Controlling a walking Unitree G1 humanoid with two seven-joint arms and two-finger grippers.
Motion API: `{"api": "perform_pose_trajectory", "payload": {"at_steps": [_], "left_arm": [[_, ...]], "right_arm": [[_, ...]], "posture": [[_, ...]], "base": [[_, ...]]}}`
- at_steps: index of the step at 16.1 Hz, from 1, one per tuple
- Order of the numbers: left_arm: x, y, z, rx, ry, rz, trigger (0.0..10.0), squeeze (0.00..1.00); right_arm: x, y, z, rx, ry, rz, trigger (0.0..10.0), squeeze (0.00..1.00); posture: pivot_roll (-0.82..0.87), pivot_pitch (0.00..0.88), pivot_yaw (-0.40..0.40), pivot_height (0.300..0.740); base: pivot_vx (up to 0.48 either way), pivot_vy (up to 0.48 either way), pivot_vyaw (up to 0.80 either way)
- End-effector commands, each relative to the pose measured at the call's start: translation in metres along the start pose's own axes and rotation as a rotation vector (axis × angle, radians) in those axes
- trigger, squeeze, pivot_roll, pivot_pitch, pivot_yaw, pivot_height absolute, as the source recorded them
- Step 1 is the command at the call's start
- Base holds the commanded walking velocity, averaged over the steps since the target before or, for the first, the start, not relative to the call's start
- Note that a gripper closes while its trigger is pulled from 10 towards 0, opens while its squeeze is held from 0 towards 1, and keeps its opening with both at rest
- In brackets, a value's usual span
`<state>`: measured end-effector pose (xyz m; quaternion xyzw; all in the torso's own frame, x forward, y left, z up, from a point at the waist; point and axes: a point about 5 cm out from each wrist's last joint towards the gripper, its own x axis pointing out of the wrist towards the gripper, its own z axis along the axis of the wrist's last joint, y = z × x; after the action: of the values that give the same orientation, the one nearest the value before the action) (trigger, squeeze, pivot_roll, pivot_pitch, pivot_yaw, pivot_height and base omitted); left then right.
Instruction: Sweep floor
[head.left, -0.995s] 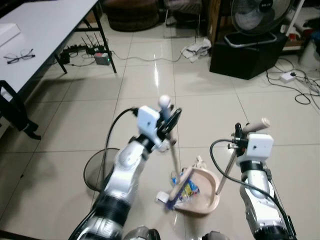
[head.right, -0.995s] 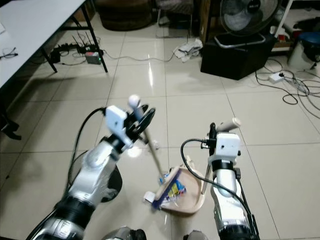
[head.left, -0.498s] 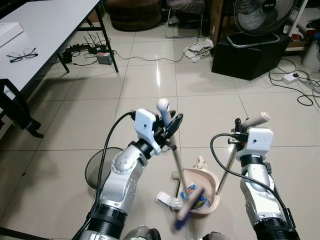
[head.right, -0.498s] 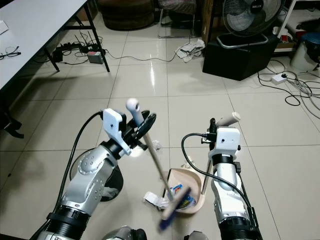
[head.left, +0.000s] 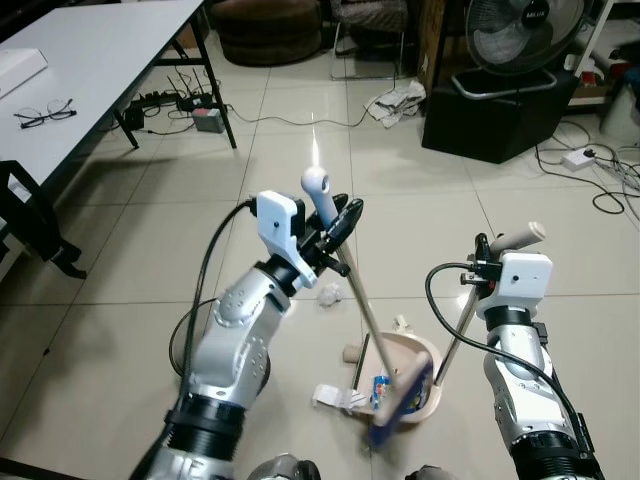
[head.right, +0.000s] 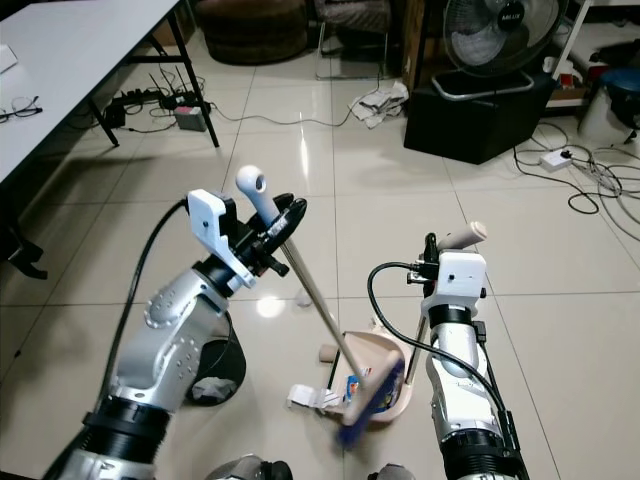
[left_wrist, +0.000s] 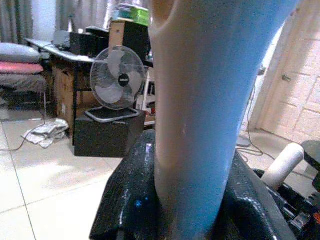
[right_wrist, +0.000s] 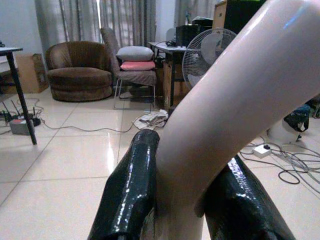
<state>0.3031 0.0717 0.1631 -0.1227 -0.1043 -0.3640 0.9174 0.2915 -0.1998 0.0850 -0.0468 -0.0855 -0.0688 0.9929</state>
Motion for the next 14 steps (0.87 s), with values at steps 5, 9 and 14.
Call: {"api": "perform_pose_trajectory", "payload": {"at_steps": [5,9,14], "left_arm": [[0.005,0.015,0.049,0.051,-0.104,-0.049,10.0,0.0],[-0.003,0.03,0.053,0.097,-0.103,0.022,10.0,0.0],[-0.024,0.052,0.058,0.199,-0.067,0.192,10.0,0.0]], "right_arm": [[0.003,-0.011,0.011,0.025,-0.05,-0.024,10.0,0.0],[0.003,-0.016,0.023,0.049,-0.095,-0.02,10.0,0.0],[0.0,-0.03,0.05,0.12,-0.171,-0.036,10.0,0.0]], "posture": [[-0.08,0.0,0.107,0.74],[-0.09,0.0,0.106,0.74],[-0.11,0.0,0.106,0.74]], "base": [[0.0,0.0,0.0],[0.0,0.0,0.0],[0.0,0.0,0.0]]}}
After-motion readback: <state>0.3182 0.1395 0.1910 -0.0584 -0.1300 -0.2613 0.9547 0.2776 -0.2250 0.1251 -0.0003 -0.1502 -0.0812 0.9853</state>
